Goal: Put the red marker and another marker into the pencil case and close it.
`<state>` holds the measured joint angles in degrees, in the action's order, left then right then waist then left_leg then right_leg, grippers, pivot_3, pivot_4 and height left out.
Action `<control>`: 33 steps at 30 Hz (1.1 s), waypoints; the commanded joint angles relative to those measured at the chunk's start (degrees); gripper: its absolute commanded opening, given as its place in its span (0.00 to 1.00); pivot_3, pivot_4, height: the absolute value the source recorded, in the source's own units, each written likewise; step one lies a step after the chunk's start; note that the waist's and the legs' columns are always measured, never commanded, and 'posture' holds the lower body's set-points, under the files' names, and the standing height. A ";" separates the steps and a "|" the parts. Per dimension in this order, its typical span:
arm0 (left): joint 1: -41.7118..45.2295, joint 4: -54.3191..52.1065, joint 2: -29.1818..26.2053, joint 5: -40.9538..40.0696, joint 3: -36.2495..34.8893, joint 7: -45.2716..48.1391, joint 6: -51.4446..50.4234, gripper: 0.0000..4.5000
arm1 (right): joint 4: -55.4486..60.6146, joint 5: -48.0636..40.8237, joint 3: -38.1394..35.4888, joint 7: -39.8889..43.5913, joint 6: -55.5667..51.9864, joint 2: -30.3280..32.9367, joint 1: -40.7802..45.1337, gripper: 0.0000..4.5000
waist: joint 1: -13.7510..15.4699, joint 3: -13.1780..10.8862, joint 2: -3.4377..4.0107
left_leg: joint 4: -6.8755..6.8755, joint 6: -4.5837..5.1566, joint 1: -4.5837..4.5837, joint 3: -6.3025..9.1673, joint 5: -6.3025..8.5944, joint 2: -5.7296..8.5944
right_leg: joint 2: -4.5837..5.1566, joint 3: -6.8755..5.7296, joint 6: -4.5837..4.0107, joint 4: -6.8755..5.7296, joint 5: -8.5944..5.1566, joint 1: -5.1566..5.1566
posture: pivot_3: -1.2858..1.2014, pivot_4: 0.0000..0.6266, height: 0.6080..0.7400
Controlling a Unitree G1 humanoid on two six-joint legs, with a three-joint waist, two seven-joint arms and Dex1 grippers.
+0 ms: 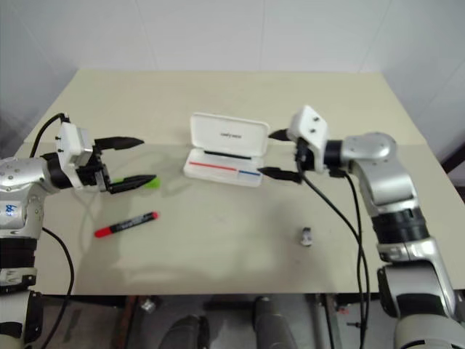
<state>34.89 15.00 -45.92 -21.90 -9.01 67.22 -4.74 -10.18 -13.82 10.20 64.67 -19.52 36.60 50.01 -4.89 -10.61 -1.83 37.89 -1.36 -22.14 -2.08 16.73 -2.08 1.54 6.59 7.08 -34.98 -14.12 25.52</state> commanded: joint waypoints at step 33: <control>-4.96 -11.93 -2.12 -4.88 -2.79 1.50 -7.40 1.00 | -47.55 24.38 12.84 1.36 19.40 -16.97 20.23 0.39 | -2.57 -0.03 0.03 | 0.04 -0.01 -0.09 0.04 0.00 0.00 | 0.05 -0.03 0.03 -0.27 0.02 0.03 | 0.52 0.24 1.00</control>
<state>29.96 5.36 -46.92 -24.89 -9.65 68.50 -11.73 -57.07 9.98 23.26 65.97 -1.46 19.72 68.49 -7.46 -10.64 -1.80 37.93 -1.38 -22.22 -2.04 16.73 -2.07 1.59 6.56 7.11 -35.26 -14.10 25.55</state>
